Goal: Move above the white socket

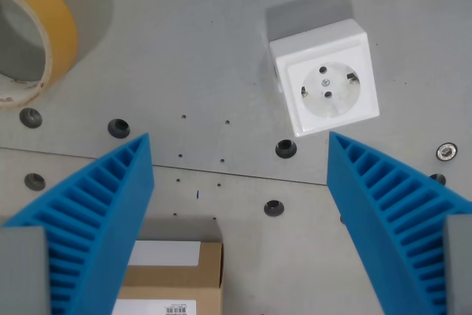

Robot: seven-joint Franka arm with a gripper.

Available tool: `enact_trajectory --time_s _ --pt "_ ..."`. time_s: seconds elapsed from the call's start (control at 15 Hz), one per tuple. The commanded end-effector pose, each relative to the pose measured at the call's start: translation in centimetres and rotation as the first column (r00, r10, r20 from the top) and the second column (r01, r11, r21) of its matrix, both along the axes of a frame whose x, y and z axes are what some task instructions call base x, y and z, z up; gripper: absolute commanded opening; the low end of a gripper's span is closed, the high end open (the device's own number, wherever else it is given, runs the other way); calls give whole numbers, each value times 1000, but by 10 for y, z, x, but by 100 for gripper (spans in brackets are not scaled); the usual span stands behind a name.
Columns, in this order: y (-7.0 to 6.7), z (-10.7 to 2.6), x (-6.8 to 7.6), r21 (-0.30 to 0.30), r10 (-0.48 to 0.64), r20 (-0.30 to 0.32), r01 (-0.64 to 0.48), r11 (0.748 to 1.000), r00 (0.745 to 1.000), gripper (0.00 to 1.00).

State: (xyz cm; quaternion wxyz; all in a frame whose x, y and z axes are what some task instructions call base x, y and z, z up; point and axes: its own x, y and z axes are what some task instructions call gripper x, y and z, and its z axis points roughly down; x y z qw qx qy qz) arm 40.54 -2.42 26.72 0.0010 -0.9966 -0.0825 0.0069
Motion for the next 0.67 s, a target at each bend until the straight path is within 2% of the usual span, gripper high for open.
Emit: enact_trajectory --time_s 0.07,0.33,0.67 --pt "0 2 0 0 0 6 0 1000 1000 100" --pt "0 2 0 -1 -17 6 17 1000 1000 100" --pt "-1 0 0 -3 -91 8 91 996 996 100"
